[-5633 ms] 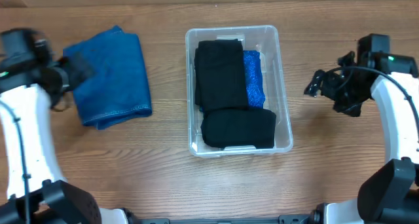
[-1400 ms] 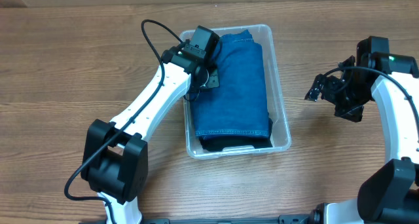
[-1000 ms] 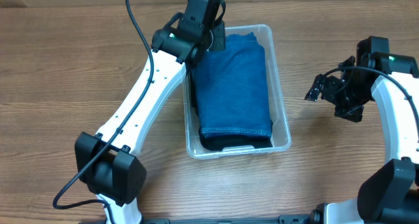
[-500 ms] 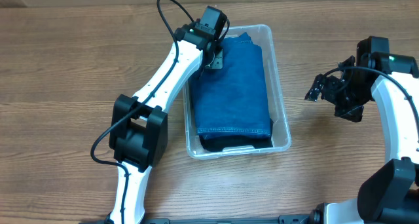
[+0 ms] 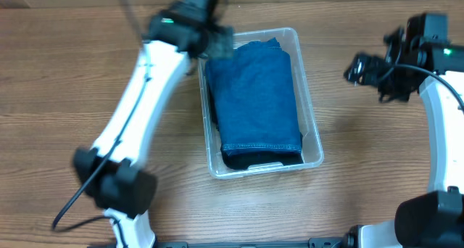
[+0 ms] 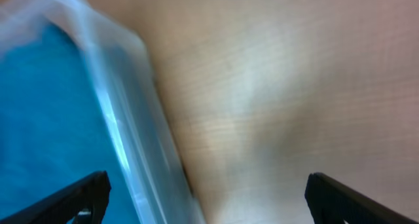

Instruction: Pack container

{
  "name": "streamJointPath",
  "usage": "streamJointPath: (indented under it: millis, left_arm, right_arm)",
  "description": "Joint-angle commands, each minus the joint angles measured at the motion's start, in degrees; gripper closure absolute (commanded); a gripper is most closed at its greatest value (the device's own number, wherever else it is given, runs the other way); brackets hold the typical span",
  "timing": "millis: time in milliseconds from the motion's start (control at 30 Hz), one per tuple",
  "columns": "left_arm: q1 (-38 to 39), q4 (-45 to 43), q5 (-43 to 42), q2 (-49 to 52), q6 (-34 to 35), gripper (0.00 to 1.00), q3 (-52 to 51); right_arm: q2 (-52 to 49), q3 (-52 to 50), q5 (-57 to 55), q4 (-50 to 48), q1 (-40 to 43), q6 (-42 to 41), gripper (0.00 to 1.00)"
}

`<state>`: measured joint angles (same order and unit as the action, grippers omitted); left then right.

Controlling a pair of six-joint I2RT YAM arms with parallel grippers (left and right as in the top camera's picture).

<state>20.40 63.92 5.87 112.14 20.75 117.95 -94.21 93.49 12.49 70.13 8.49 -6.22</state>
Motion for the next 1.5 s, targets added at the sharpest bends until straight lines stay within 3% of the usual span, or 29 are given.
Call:
streamJointPath:
  millis: [0, 133, 333, 567, 733, 833, 933, 1033, 1233, 1467]
  left_arm:
    - [-7.7, 3.0, 2.0, -3.5, -0.7, 0.00, 1.4]
    - [-13.4, 7.2, 2.0, -3.5, -1.6, 0.00, 1.4]
    - [-18.9, 11.9, -4.3, -6.4, -4.6, 0.00, 1.4]
    - [-18.5, 16.2, -3.5, -18.0, -5.8, 0.00, -0.8]
    - [-18.5, 12.9, -2.4, -35.6, -7.3, 0.00, -14.8]
    - [-18.5, 4.2, -1.8, -51.6, -8.4, 0.00, -32.4]
    - [-18.5, -2.7, 4.7, -67.4, -7.9, 0.00, -48.7]
    - [-18.5, -2.7, 5.3, -74.6, -7.9, 0.00, -55.4]
    - [-18.5, 12.5, 5.1, -75.8, -7.9, 0.00, -56.5]
    - [-18.5, 12.3, 5.1, -75.8, -7.9, 0.00, -56.5]
  right_arm:
    - [1.3, 3.3, -0.5, -6.5, -3.7, 7.2, 0.00]
    - [1.7, 3.4, 2.8, -12.9, -4.3, 6.8, 0.00]
    - [4.0, 3.3, -0.4, -6.8, -4.3, 4.4, 0.00]
    - [18.2, -1.3, -2.6, -4.3, -4.3, 4.3, 0.00]
    - [37.7, -17.5, -2.6, -12.4, -4.3, 4.3, 0.00]
    - [51.4, -29.9, -2.4, -14.8, -4.3, 3.1, 0.00]
    - [59.7, -38.1, -2.3, -13.4, -4.3, 3.1, 0.00]
    - [60.0, -39.9, -2.0, -9.6, -4.3, 3.2, 0.00]
    - [59.8, -39.9, -2.0, -6.3, -4.3, 3.2, 0.00]
    - [60.8, -40.0, -2.0, -6.3, -4.3, 3.2, 0.00]
